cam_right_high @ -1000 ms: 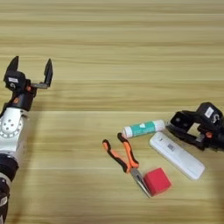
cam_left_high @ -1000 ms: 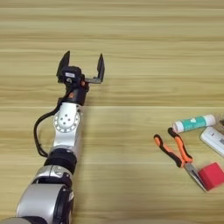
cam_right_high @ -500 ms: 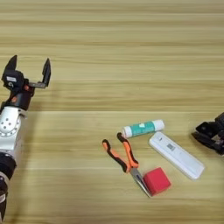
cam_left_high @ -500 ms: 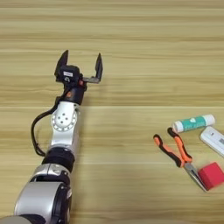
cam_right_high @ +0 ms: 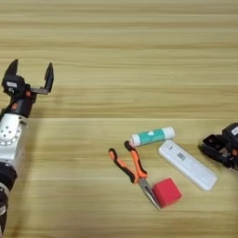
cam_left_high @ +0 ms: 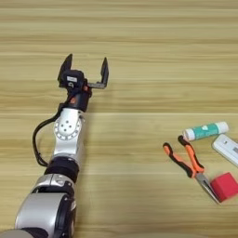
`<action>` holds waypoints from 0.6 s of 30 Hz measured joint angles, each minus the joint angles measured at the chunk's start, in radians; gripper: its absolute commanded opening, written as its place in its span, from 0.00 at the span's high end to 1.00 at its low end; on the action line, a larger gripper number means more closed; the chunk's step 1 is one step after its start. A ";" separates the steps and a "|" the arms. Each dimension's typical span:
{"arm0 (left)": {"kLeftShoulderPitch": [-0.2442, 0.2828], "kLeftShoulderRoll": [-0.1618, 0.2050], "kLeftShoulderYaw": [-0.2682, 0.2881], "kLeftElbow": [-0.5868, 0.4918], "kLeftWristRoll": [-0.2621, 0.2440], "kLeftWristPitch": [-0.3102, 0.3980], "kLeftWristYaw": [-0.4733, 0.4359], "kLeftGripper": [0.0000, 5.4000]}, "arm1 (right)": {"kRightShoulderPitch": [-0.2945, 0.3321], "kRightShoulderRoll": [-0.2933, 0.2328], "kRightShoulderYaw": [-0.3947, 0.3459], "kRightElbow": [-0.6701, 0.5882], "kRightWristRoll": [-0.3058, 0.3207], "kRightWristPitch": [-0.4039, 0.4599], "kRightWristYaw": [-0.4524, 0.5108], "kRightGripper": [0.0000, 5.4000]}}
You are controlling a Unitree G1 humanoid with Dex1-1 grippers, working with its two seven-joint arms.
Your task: Move the objects on the table
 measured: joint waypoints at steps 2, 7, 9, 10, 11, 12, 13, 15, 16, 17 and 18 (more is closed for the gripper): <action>0.000 0.000 0.001 0.000 0.000 0.000 0.000 0.00 | 0.000 0.000 0.001 0.001 0.000 -0.001 0.000 0.54; -0.001 0.000 0.001 0.002 0.000 0.000 0.000 0.00 | 0.000 0.001 0.004 0.001 0.000 -0.002 0.000 0.54; -0.001 0.000 0.002 0.003 0.000 0.000 0.000 0.00 | 0.000 0.001 0.005 0.001 0.000 -0.002 0.000 0.47; -0.001 0.000 0.001 0.004 0.000 0.000 0.000 0.00 | 0.000 0.001 0.006 0.001 0.000 -0.002 0.001 0.45; -0.002 0.000 0.002 0.004 0.000 0.000 0.000 0.00 | 0.000 0.001 0.006 0.001 0.001 -0.002 0.001 0.44; -0.002 0.000 0.002 0.004 0.000 0.000 0.000 0.00 | 0.000 0.001 0.006 0.001 0.001 -0.002 0.001 0.43; -0.002 0.000 0.002 0.004 0.000 0.000 0.000 0.00 | 0.000 0.001 0.006 0.001 0.001 -0.003 0.001 0.39; -0.002 0.000 0.002 0.005 0.000 0.000 0.000 0.00 | 0.000 0.001 0.006 0.000 0.002 -0.003 0.002 0.36; -0.002 0.000 0.002 0.005 0.000 0.000 0.000 0.00 | 0.000 0.001 0.006 0.000 0.002 -0.003 0.002 0.34; -0.003 0.000 0.002 0.005 0.000 0.000 0.000 0.00 | 0.000 0.001 0.006 -0.001 0.002 -0.003 0.003 0.31; -0.003 0.000 0.002 0.005 0.000 0.000 0.000 0.00 | 0.000 0.001 0.005 -0.001 0.003 -0.003 0.006 0.29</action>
